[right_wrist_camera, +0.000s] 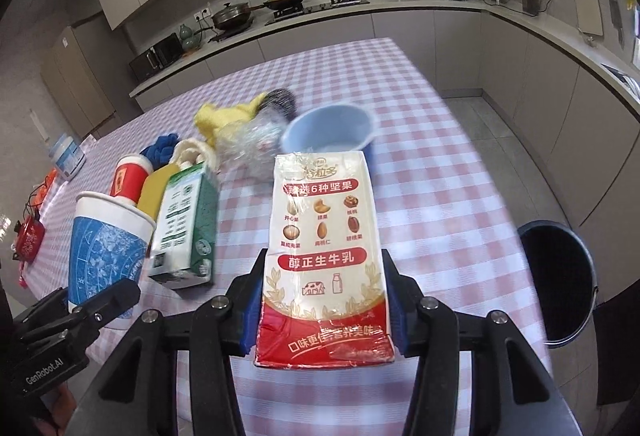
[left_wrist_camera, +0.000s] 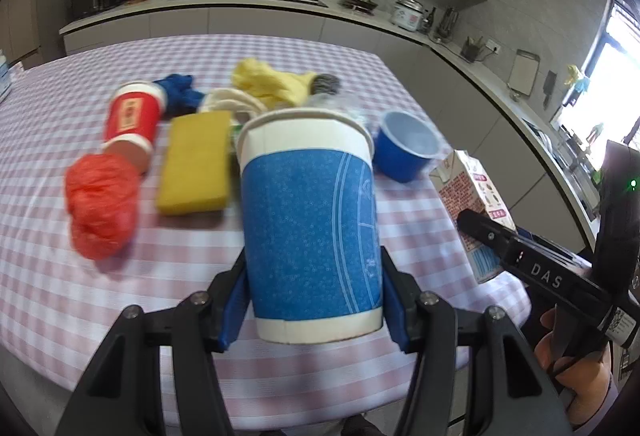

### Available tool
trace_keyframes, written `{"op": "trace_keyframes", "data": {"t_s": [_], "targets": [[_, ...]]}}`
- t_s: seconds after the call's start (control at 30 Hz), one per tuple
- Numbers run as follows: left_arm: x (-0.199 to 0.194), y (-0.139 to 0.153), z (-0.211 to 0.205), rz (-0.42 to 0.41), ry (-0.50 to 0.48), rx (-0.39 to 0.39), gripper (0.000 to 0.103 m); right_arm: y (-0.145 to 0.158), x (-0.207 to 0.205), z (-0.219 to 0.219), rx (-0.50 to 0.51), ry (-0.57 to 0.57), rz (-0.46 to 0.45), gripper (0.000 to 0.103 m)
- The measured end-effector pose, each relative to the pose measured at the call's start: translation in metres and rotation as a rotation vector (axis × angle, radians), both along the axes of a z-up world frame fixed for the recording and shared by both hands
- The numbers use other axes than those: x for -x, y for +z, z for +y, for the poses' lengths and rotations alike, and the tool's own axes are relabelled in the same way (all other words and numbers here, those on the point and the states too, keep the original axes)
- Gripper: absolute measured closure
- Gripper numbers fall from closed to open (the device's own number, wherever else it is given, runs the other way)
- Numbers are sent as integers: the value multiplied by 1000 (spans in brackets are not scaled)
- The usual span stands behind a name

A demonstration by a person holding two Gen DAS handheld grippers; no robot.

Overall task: Collect trash
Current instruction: 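Lift the blue cup and red-white carton and carry both over the black bin, then open both grippers to drop the cup and carton into the bin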

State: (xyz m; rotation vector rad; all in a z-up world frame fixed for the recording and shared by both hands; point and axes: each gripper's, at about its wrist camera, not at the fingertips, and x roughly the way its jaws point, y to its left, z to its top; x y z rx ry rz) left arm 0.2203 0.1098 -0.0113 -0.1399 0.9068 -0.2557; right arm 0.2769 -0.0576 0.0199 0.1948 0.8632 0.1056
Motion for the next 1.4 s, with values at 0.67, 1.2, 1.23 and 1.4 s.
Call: {"op": "trace_keyframes", "data": {"t_s": [0.67,1.2,1.23,1.4], "targets": [[-39,-23,-304,129,-353,43,45,-46,38,-323,-10,-326,133,51],[-65,-127,-382,309,-230,-107,42,-169,-13,-402,-68,-235,314,50],[-68,-133,-385,321,-221,-111,41,-174,-17,-404,-67,-223,321,50],[-74,-150,-398,343,-194,-181,32,-185,-30,-405,5,-212,318,31]]}}
